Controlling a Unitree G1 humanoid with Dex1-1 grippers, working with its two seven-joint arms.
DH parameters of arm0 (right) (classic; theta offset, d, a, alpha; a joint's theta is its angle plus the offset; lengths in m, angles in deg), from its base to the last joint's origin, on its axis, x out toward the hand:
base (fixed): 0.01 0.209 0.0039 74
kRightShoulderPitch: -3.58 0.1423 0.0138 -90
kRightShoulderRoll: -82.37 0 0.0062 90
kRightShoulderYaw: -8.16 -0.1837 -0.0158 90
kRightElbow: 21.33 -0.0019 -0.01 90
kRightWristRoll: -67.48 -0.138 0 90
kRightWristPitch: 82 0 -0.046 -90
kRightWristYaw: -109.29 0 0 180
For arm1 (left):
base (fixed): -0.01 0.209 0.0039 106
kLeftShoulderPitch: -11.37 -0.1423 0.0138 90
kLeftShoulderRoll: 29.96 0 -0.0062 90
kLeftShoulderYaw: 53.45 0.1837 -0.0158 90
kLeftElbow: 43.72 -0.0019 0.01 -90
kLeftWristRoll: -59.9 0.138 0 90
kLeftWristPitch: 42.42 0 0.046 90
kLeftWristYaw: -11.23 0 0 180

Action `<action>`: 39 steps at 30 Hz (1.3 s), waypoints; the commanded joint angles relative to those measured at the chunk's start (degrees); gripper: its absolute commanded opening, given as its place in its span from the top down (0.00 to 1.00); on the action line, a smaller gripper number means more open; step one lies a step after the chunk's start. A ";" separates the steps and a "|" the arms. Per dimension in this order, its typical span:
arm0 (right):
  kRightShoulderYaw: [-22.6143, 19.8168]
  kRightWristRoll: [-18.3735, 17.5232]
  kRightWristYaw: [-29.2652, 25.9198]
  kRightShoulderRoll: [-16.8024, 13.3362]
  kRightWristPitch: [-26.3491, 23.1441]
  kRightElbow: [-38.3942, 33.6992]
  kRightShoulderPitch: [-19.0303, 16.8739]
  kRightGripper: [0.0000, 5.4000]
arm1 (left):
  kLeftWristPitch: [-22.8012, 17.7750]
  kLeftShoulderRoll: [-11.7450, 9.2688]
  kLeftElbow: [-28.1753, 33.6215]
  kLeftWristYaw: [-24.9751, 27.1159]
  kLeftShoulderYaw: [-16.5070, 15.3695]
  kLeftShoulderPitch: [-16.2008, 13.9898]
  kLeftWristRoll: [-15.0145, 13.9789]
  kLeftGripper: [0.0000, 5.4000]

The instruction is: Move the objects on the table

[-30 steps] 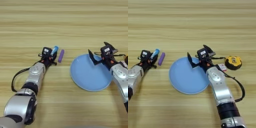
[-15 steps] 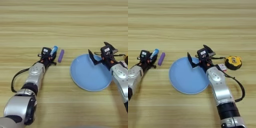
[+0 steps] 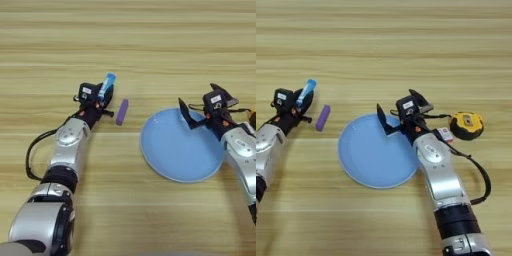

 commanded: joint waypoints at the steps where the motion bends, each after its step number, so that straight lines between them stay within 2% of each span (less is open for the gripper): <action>1: -1.44 -0.47 0.97 -0.08 -0.34 0.41 0.74 0.00 | -5.76 1.75 12.43 2.93 2.99 -5.17 -1.99 0.75; 5: -2.67 -0.64 2.02 0.01 -0.20 0.52 1.06 0.00 | -10.45 2.48 20.45 4.48 6.19 -9.00 -2.24 0.75; 11: -4.72 -1.41 3.87 0.43 0.22 -0.25 1.43 0.00 | -14.34 2.83 25.71 5.83 9.79 -12.07 -1.66 0.75; 16: -5.73 -1.95 4.76 0.57 0.28 -0.38 1.70 0.00 | -15.27 4.26 24.23 6.67 13.71 -13.48 -0.35 0.75; 25: -5.76 -2.05 5.20 0.75 0.24 -0.31 1.81 0.00 | -16.00 5.55 23.46 8.75 19.73 -15.64 1.60 0.75; 33: -5.65 -2.01 5.41 1.03 0.36 0.40 2.29 0.00 | -16.33 5.53 23.22 9.03 20.59 -14.72 1.64 0.75; 38: -5.63 -2.00 5.35 1.11 0.30 0.36 2.25 0.00 | -16.80 5.31 22.78 7.60 21.40 -14.37 3.74 0.75; 39: -5.63 -1.98 5.31 1.11 0.31 0.41 2.23 0.00 | -16.93 5.32 22.70 7.47 21.36 -14.33 3.90 0.72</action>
